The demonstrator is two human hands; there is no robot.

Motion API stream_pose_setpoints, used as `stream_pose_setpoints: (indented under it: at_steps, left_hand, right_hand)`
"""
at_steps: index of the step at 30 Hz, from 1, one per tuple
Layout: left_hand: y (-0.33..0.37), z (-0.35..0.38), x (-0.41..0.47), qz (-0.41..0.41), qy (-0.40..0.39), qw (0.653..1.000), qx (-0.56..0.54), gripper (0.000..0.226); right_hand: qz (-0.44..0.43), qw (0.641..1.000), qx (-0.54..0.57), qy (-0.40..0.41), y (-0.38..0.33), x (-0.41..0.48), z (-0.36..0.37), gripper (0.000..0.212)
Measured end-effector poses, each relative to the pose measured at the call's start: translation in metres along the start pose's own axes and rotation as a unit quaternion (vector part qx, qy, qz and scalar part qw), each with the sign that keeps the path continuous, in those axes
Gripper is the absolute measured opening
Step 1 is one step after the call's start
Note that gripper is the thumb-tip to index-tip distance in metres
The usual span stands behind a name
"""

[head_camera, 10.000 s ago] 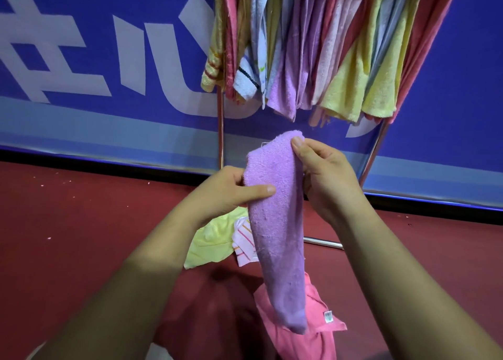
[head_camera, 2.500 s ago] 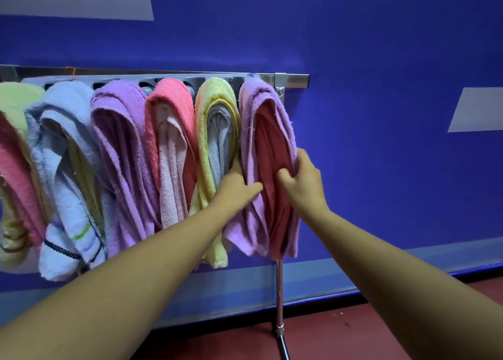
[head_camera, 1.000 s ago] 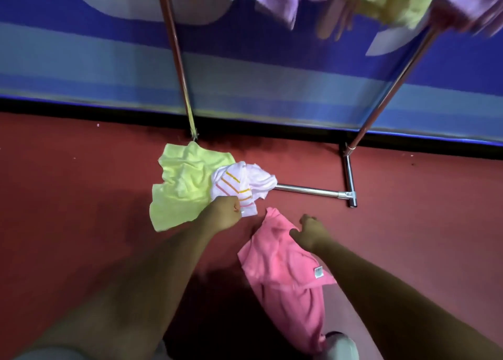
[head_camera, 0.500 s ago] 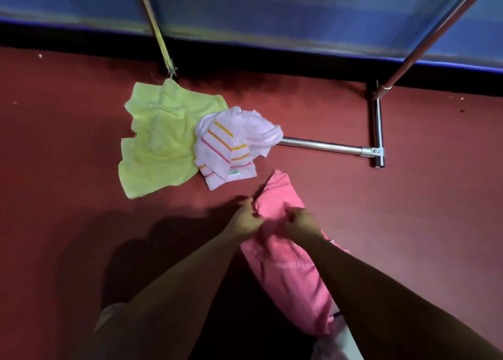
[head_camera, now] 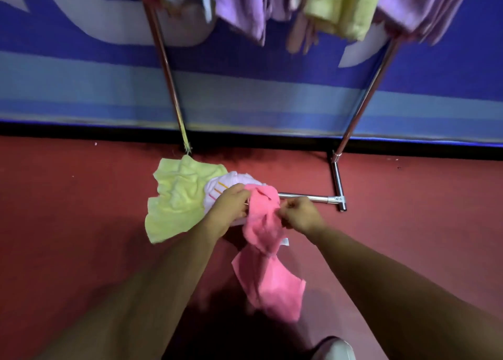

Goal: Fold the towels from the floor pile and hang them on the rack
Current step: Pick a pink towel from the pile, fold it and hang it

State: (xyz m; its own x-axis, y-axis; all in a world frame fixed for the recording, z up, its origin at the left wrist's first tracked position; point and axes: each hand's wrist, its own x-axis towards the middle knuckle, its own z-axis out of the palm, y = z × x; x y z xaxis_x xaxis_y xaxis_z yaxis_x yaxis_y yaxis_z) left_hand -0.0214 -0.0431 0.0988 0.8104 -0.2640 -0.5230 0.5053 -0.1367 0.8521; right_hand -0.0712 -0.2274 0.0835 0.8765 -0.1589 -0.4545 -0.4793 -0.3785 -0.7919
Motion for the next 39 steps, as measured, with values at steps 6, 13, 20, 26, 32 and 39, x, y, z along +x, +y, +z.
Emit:
stream_pose_setpoints:
  at_steps: [6,13,20,26,32,39]
  left_hand:
    - [0.099,-0.009,-0.108,0.162,0.025,0.985,0.042,0.019]
    - [0.136,-0.015,-0.222,0.236,-0.053,0.965,-0.105,0.022]
    - [0.116,-0.019,-0.235,0.226,-0.020,0.971,-0.077,0.018]
    - [0.113,-0.034,-0.239,0.220,0.001,0.975,-0.023,0.013]
    - [0.120,-0.047,-0.235,0.230,0.082,0.969,-0.046,0.023]
    - [0.125,-0.060,-0.232,0.252,0.061,0.964,0.056,0.031]
  right_hand:
    - [-0.090,0.991,0.082,0.064,-0.092,-0.087,-0.028,0.026]
    - [-0.183,0.965,0.180,0.061,-0.159,-0.189,-0.029,0.021]
    - [-0.224,0.949,0.209,-0.074,-0.163,-0.229,-0.008,0.015]
    - [-0.219,0.973,0.069,0.002,-0.150,-0.215,0.004,0.004]
    - [-0.247,0.968,0.032,-0.026,-0.165,-0.206,-0.010,0.008]
    - [-0.205,0.978,0.042,0.010,-0.175,-0.191,-0.017,0.015]
